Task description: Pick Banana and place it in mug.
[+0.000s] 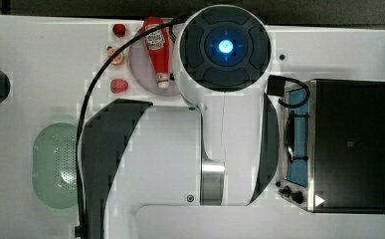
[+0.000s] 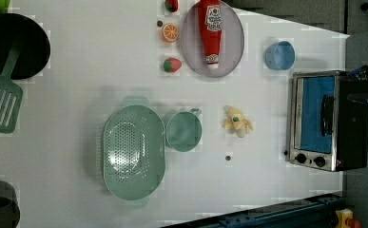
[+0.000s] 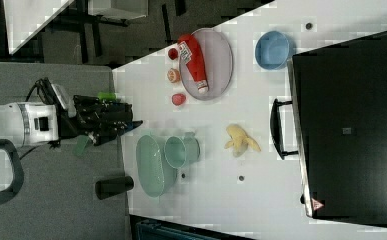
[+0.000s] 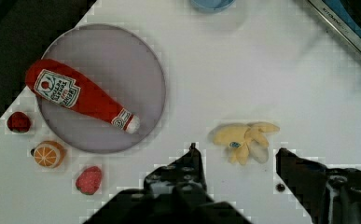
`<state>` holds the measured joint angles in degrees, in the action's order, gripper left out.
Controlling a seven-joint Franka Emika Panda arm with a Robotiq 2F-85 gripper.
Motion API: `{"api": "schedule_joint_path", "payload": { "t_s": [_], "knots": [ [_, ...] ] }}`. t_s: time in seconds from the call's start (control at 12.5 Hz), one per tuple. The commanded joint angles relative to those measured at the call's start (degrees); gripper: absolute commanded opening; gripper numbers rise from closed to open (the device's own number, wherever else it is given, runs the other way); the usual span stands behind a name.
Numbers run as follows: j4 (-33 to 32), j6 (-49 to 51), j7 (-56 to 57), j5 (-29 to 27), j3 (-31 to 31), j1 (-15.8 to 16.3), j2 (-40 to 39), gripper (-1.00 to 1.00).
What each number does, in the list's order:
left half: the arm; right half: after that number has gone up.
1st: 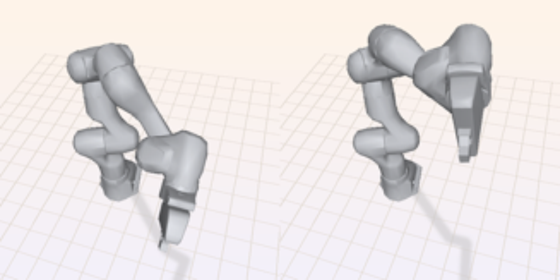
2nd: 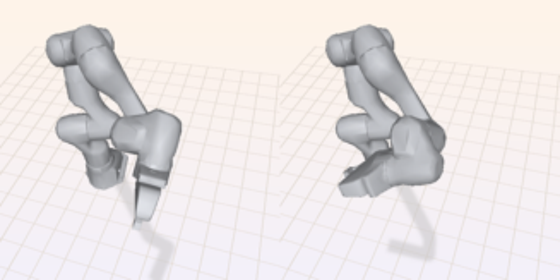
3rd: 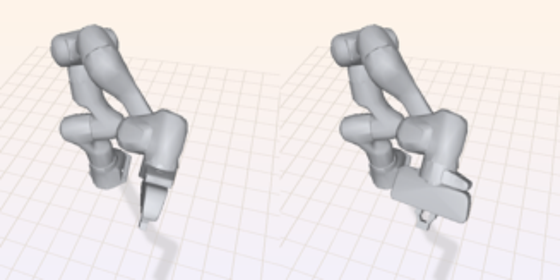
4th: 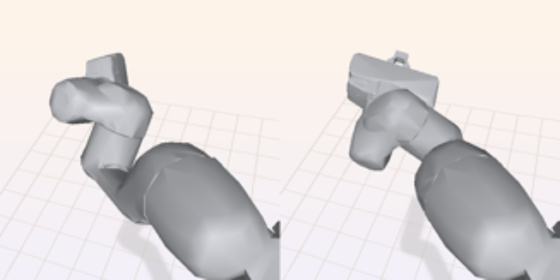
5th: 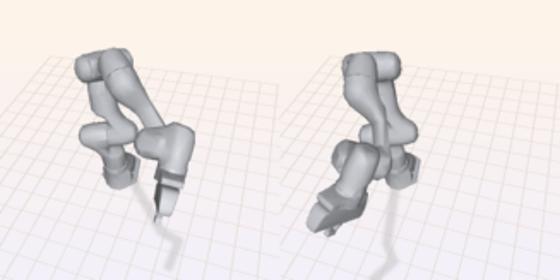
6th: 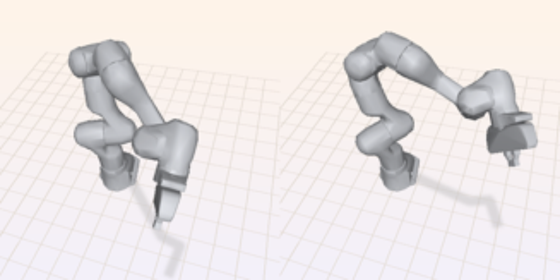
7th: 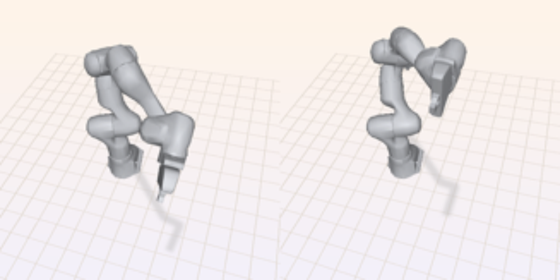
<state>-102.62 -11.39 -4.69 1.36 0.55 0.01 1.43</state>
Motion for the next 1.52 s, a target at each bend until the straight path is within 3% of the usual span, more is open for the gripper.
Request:
{"api": "schedule_joint_path", "payload": {
  "t_s": [0.08,0.24,0.32,0.48,1.04,1.52],
  "knots": [
    [-12.51,12.23,-1.45,0.89,1.08,-0.86,20.17,0.48],
    [-14.21,11.45,-1.44,0.89,1.06,-0.85,19.75,0.91],
    [-15.57,10.23,-1.12,0.9,1.06,-0.83,19.27,1.0],
    [-19.12,5.55,2.02,0.89,1.01,-0.73,17.81,1.0],
    [-32.79,-19.68,32.04,0.89,1.22,-0.72,7.22,1.0],
    [-36.91,-36.66,44.8,0.9,1.35,-0.76,-6.34,1.0]
  ]
}}
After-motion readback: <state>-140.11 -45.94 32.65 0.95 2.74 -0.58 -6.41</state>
